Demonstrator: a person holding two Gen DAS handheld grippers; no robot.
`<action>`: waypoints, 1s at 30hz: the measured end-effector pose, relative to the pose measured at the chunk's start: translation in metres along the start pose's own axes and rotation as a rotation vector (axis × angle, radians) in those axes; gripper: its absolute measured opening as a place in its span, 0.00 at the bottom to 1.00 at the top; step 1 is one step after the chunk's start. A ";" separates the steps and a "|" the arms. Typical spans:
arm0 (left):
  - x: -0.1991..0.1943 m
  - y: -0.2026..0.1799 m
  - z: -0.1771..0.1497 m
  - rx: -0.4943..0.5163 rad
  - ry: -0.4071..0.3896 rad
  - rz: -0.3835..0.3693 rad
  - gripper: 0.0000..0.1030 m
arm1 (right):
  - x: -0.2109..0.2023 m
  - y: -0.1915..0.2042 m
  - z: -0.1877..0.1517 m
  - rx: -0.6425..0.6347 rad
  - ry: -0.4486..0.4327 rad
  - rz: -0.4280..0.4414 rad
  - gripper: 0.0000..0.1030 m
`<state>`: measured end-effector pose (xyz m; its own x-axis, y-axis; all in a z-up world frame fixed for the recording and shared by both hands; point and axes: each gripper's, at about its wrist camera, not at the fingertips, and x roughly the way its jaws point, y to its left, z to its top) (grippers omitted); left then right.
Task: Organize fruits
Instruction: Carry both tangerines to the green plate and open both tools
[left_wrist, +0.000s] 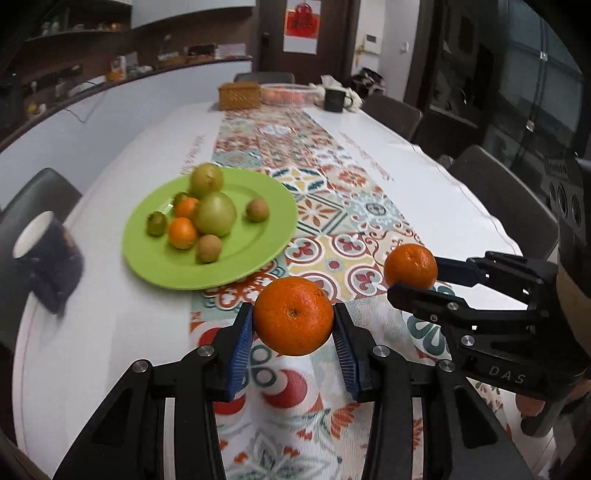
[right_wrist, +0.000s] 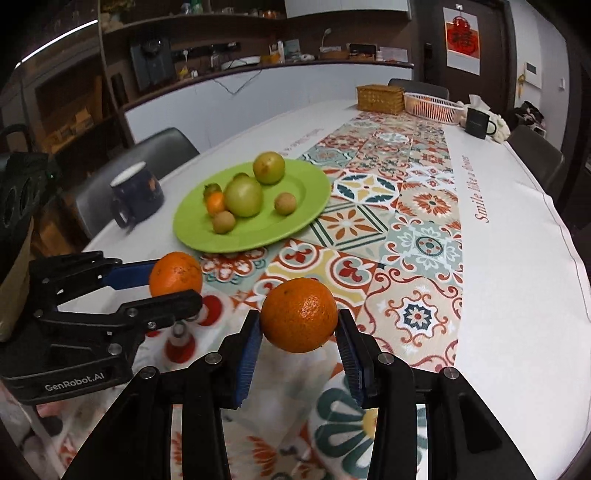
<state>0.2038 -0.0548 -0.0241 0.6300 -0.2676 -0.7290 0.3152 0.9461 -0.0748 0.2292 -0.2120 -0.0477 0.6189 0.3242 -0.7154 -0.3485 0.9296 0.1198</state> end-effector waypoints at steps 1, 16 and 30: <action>-0.007 0.001 -0.001 -0.004 -0.013 0.006 0.40 | -0.004 0.003 0.000 0.002 -0.007 0.002 0.41; -0.072 0.015 0.005 -0.015 -0.159 0.105 0.40 | -0.051 0.039 0.017 -0.008 -0.132 -0.005 0.41; -0.089 0.033 0.038 -0.014 -0.227 0.134 0.40 | -0.057 0.051 0.059 -0.043 -0.202 -0.015 0.41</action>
<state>0.1856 -0.0065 0.0642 0.8088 -0.1723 -0.5623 0.2092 0.9779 0.0013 0.2171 -0.1725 0.0397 0.7517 0.3426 -0.5636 -0.3647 0.9279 0.0776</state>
